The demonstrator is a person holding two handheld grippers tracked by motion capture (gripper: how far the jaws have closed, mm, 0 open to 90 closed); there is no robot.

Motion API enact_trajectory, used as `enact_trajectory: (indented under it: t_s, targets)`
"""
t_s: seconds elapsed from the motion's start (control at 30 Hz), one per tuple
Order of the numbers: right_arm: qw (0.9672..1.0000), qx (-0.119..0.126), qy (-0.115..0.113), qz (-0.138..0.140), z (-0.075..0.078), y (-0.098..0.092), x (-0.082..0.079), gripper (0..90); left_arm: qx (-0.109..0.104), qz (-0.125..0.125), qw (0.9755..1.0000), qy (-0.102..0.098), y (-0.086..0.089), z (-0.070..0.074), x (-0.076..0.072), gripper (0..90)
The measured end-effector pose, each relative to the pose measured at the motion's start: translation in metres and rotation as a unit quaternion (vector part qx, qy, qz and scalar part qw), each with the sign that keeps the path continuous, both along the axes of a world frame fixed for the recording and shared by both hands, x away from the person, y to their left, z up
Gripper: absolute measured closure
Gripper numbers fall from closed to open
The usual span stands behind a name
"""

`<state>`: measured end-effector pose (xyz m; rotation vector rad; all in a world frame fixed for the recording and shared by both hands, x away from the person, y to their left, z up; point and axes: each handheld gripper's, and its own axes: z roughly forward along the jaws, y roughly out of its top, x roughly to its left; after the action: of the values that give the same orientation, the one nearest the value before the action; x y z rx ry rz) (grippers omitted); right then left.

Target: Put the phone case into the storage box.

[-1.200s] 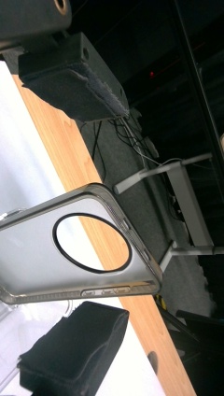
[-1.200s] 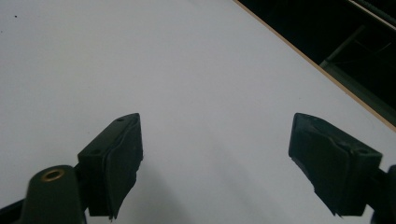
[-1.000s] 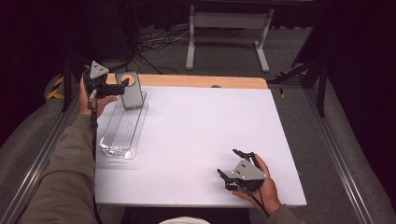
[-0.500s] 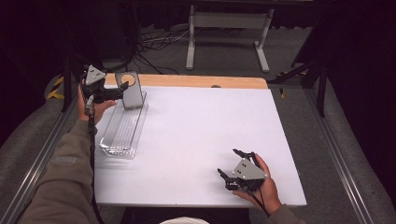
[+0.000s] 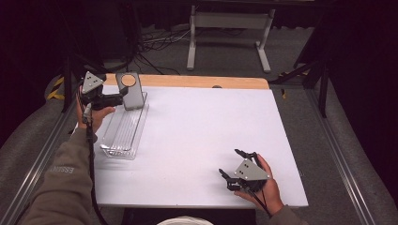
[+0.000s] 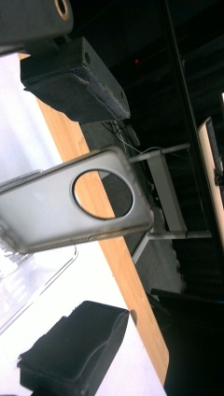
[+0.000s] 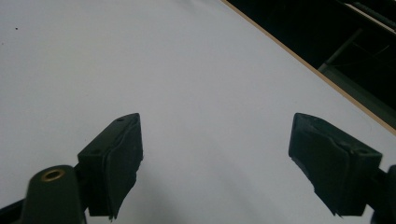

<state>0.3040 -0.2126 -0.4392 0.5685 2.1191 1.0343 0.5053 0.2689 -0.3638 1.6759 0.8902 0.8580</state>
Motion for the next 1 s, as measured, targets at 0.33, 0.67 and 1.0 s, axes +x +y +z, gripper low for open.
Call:
enact_trajectory:
  t_s: [0.33, 0.67, 1.0]
  targets:
    - [1.0, 0.002, 0.0, -0.003, 0.0, 0.0, -0.001, 18.6, -0.008, -0.015, 0.9996, -0.021, -0.004, 0.001, -0.023, 6.8]
    - [1.0, -0.001, -0.001, -0.003, 0.0, 0.0, 0.0, 18.6, -0.019, -0.032, 0.9985, -0.04, -0.003, 0.005, -0.043, 6.7]
    - [1.0, 0.001, -0.005, -0.005, 0.002, -0.003, -0.001, 18.3, 0.002, -0.052, 0.9973, -0.052, -0.017, 0.008, -0.06, 6.4]
